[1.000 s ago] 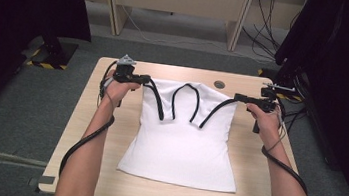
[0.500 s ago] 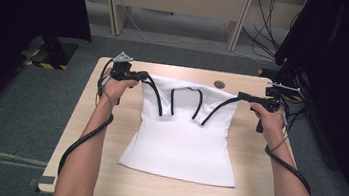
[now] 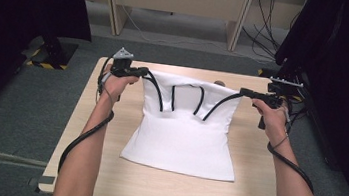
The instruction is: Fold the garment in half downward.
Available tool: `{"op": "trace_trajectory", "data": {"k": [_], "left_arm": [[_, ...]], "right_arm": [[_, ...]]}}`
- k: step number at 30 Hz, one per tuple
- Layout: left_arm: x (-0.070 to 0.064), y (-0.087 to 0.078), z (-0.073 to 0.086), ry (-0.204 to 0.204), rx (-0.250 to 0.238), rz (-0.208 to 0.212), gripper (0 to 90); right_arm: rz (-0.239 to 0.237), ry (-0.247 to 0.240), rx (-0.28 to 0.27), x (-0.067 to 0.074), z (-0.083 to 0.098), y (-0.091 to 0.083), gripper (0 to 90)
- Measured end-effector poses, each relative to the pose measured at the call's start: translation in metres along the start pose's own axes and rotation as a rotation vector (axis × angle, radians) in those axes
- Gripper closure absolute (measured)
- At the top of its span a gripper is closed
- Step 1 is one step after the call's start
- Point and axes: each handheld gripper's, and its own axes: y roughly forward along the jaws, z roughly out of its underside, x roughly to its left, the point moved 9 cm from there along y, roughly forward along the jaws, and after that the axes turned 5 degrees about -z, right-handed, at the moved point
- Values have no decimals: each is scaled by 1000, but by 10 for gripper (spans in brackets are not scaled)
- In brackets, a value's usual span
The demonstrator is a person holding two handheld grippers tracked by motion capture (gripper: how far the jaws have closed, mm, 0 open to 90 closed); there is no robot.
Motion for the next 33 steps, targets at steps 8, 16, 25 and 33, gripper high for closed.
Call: {"op": "trace_trajectory", "data": {"k": [8, 16, 25, 33], "left_arm": [[-1, -1, -9, 5, -13, -3, 867], [-3, -3, -15, 15, -28, -3, 866], [-5, 2, 1, 29, 15, 1, 866], [-9, 6, 32, 50, 85, 14, 865]], "right_arm": [[2, -15, -17, 4, -11, -4, 814], [8, -25, -25, 6, -18, -7, 814], [17, -32, 0, 3, -6, 0, 814], [36, -43, 95, -7, 32, 13, 814]]}}
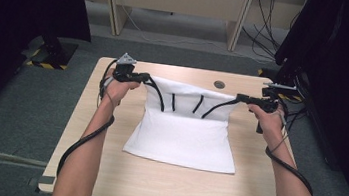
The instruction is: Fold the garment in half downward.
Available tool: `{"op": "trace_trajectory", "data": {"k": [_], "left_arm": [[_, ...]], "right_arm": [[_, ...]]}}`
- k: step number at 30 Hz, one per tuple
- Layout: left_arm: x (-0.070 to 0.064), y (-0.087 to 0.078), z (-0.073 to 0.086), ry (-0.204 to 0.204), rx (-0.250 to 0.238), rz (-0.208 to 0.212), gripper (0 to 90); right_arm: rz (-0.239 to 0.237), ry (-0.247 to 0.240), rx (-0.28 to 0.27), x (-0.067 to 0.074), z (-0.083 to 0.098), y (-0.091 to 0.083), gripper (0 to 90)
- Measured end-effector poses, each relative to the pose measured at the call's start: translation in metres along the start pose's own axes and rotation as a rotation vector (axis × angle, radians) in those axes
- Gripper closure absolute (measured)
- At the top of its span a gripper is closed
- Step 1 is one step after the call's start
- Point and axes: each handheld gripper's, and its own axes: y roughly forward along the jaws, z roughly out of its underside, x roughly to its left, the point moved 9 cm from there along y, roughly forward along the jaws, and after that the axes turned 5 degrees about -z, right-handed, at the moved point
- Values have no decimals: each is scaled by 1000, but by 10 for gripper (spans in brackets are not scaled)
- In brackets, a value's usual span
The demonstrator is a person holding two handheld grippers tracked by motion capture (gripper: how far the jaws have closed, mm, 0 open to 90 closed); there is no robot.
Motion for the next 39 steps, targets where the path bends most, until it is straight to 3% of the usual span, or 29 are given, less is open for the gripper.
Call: {"op": "trace_trajectory", "data": {"k": [4, 9, 18, 26, 39], "left_arm": [[-6, -1, 14, 38, 37, 12, 866], [-15, -7, 30, 98, 76, 18, 866], [-34, -23, 45, 209, 93, 22, 866], [-38, -31, 46, 206, 69, 31, 866], [-40, -52, 45, 219, 34, 15, 866]], "right_arm": [[-12, 5, 20, -2, 15, 3, 813], [-27, -28, 43, 3, 28, 2, 813], [-47, -90, 56, 17, 42, -6, 813], [-50, -152, 53, 30, 46, -15, 812], [-48, -203, 42, 41, 50, -24, 812]]}}
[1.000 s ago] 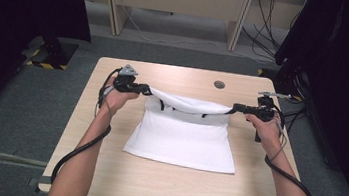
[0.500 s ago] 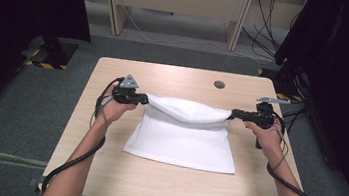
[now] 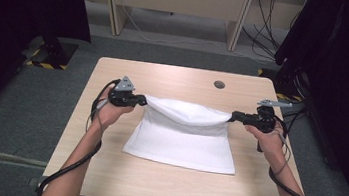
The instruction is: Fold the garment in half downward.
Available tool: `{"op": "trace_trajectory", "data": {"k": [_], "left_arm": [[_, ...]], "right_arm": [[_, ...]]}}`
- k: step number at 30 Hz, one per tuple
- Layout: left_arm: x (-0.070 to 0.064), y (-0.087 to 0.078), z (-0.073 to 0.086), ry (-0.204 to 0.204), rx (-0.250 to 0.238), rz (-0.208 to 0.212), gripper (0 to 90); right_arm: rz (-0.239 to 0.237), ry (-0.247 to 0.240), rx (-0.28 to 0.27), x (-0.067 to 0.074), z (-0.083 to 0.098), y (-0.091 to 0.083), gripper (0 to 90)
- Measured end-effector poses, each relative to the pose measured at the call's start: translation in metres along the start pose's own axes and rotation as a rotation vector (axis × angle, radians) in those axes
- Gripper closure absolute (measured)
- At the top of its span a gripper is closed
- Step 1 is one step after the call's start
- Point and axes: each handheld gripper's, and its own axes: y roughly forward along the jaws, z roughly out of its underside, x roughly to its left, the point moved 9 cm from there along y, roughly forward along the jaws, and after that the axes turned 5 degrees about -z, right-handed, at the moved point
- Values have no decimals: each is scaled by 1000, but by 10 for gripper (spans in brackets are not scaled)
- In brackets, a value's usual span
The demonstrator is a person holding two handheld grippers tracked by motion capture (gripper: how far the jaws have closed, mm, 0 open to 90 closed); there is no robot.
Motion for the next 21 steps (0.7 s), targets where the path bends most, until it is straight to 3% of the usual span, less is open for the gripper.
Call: {"op": "trace_trajectory", "data": {"k": [8, 21], "left_arm": [[-5, -10, -2, 34, -13, -7, 866], [-21, -24, 2, 76, -17, 1, 866]], "right_arm": [[-3, -46, -1, 11, 3, -10, 812], [-13, -76, -10, 22, 7, -20, 812]]}}
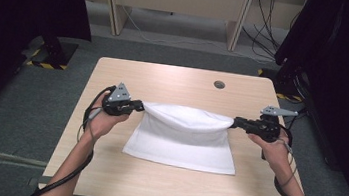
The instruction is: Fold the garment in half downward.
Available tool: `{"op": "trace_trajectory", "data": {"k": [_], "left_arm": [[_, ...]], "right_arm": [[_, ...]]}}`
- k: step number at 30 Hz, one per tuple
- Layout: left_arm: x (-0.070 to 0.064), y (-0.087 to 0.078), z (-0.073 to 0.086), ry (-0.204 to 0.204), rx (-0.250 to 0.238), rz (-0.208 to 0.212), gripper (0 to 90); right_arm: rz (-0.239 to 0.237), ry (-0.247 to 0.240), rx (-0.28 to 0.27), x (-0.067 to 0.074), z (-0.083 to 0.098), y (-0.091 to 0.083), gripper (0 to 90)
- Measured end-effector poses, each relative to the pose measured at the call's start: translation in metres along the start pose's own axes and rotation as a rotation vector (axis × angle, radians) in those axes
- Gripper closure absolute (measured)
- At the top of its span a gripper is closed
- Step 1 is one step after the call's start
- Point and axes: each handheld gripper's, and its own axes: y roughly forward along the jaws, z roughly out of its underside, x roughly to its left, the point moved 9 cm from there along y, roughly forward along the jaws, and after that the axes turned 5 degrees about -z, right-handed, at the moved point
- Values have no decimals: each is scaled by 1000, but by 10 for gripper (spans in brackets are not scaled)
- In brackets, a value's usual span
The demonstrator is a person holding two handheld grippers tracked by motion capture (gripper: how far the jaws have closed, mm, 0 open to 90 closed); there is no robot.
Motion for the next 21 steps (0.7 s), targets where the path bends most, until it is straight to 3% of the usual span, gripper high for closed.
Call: {"op": "trace_trajectory", "data": {"k": [7, 21], "left_arm": [[-6, -4, 9, -1, 4, 4, 866], [-18, -19, 15, 33, 5, 5, 865]], "right_arm": [[-9, -18, 11, 7, 5, -2, 812], [-15, -40, 10, 17, 11, -10, 811]]}}
